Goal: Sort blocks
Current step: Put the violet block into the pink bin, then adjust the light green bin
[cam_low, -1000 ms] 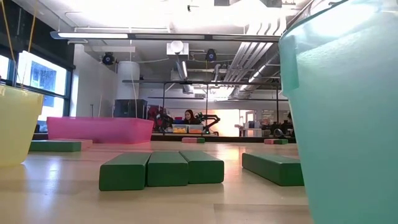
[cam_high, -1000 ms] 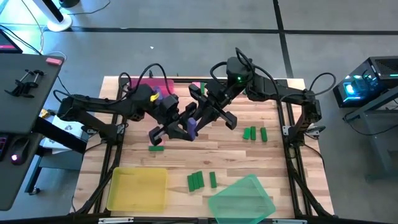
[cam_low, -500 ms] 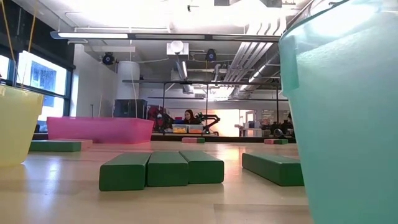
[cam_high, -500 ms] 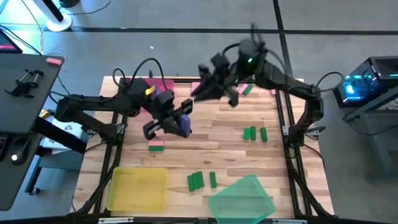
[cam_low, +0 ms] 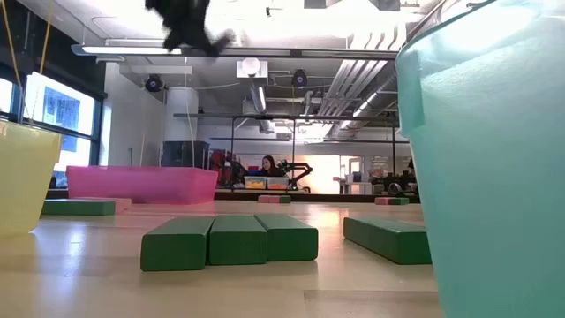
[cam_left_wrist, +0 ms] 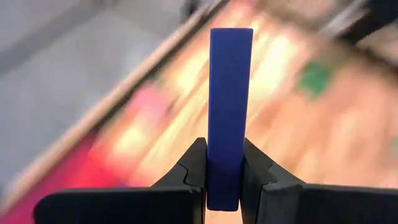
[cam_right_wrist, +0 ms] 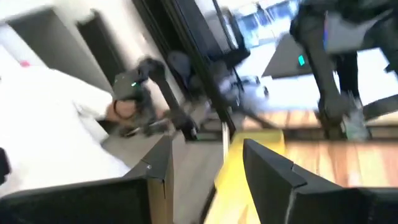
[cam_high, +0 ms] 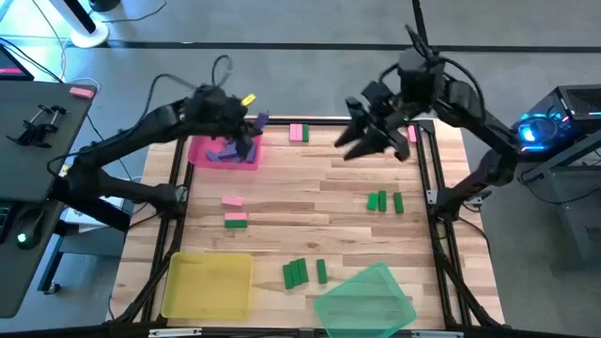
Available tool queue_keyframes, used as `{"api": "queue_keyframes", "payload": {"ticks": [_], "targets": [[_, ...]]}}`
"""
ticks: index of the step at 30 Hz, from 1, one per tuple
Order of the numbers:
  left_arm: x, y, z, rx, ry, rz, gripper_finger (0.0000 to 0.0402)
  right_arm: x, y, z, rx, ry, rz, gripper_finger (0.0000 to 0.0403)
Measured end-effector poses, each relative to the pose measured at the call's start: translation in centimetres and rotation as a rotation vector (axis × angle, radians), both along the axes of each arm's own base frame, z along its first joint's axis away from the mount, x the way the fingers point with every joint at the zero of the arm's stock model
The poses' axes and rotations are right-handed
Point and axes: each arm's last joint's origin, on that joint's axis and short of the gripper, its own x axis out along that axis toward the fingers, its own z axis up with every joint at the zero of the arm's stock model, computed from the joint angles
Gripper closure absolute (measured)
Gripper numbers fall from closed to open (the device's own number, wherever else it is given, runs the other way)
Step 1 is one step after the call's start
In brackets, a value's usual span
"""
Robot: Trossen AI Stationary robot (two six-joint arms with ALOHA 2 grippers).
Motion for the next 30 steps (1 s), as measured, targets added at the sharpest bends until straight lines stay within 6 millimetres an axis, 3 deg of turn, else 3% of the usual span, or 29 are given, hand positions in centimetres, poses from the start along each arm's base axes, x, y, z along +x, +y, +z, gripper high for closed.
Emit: {"api": "queue_keyframes", "payload": {"ticks": [4, 7, 13, 17, 24, 30], "targets": [[-1.2, 4.5, -5.0, -0.189, 0.321, 0.253, 0.0377, -0.5, 1.8, -1.3, -0.037, 0.154, -0.049, 0.0274], [-1.8, 7.3, -8.5, -0.261, 0.387, 0.347, 0.0377, -0.4, 3.0, -2.5, -0.089, 0.254, -0.088, 0.0274], [-2.4, 9.5, -12.9, -0.373, 0.469, 0.416, 0.0375, -0.1, 4.7, -5.0, -0.138, 0.454, -0.145, 0.0275], [-2.5, 9.7, -13.4, -0.352, 0.508, 0.438, 0.0319, -0.3, 5.5, -5.9, -0.121, 0.546, -0.141, 0.0275], [-2.7, 9.1, -12.4, -0.357, 0.467, 0.421, 0.0225, -0.6, 6.5, -6.2, -0.13, 0.596, -0.108, 0.0275], [-2.2, 7.2, -9.6, -0.53, 0.156, 0.271, 0.0204, -0.9, 8.1, -6.8, -0.112, 0.686, -0.064, 0.0284]]}}
